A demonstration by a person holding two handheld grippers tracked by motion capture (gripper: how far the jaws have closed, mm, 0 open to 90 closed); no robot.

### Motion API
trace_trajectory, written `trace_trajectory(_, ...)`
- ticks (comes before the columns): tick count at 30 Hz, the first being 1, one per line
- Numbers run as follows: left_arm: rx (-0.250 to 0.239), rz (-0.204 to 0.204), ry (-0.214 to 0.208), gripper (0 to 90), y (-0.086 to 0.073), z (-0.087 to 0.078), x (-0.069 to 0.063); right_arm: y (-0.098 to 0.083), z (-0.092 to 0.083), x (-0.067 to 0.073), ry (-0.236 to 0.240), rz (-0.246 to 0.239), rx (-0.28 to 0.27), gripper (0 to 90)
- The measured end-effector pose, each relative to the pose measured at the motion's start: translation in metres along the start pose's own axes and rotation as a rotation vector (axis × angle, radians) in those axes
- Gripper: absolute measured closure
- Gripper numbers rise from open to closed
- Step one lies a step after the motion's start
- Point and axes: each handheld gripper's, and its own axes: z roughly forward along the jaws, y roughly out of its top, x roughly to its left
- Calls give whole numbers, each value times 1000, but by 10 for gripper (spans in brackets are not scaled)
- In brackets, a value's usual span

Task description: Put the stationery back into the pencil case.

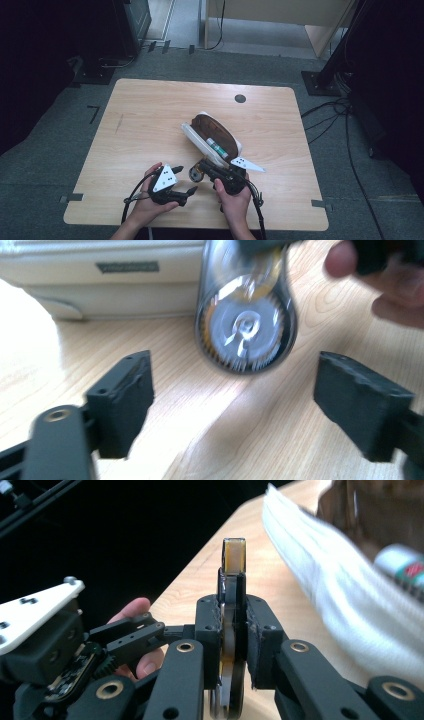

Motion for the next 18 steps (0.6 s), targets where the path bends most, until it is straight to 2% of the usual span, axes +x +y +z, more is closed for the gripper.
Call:
trace_trajectory(1, 2, -4, 0, 131, 0, 0, 2, 2, -1, 2, -6, -22, -3, 786)
trace_trajectory(2, 4, -13, 11, 110, 0, -2, 3, 6, -3, 5, -22, -67, -11, 786)
trace_trajectory(4, 6, -16, 10, 108, 0, -2, 5, 8, -4, 7, -26, -83, -14, 786)
trace_trajectory(7, 23, -18, 14, 73, -2, -3, 8, 18, -7, 13, -35, -148, -34, 786)
trace_trajectory(9, 55, -23, 21, 23, -4, -4, 13, 23, -9, 14, -43, -168, -46, 786)
trace_trajectory(12, 60, -30, 27, 22, -5, -6, 18, 31, -13, 16, -55, -190, -62, 786)
trace_trajectory(14, 59, -55, 48, 22, -7, -11, 27, 36, -16, 16, -56, -203, -73, 786)
trace_trajectory(16, 62, -62, 55, 22, -8, -12, 31, 39, -17, 16, -59, -208, -78, 786)
trace_trajectory(18, 81, -78, 70, 11, -10, -14, 37, 47, -21, 17, -62, -217, -90, 786)
